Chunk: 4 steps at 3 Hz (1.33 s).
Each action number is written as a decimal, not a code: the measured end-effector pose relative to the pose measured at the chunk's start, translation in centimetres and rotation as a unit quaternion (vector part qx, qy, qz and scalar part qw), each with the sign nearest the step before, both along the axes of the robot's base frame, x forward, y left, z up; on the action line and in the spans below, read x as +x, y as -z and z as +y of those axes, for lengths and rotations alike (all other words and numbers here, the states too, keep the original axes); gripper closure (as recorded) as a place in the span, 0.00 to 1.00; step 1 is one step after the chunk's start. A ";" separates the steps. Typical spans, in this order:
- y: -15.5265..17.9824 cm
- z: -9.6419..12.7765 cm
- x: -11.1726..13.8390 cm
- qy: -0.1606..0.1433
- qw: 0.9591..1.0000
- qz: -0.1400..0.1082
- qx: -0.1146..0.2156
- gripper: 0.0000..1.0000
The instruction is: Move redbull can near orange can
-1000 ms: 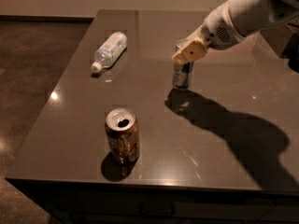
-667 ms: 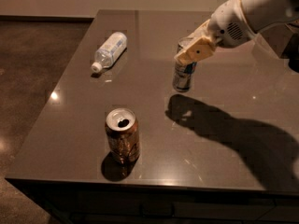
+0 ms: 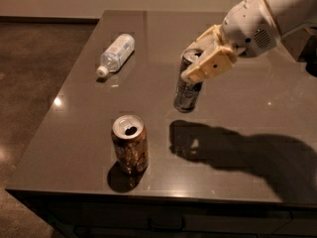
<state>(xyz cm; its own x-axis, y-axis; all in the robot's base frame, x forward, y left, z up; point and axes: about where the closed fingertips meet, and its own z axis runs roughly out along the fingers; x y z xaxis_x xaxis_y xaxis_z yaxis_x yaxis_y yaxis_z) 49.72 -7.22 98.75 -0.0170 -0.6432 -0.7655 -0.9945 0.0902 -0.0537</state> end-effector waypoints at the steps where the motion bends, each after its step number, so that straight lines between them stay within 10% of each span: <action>1: 0.8 1.1 -2.7 -0.068 0.998 -0.010 -0.007 1.00; 3: 3.9 2.7 -5.4 -0.143 0.989 -0.012 -0.038 0.98; 4: 4.6 3.1 -6.0 -0.157 0.987 -0.011 -0.045 0.75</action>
Offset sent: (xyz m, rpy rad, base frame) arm -0.0580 0.0222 -0.0412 -0.0852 -0.0281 0.3098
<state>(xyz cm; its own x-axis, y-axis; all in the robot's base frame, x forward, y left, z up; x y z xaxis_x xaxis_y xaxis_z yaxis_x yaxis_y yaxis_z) 43.68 -4.13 94.20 0.2096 -0.6789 -0.7037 -0.9712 -0.2277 -0.0695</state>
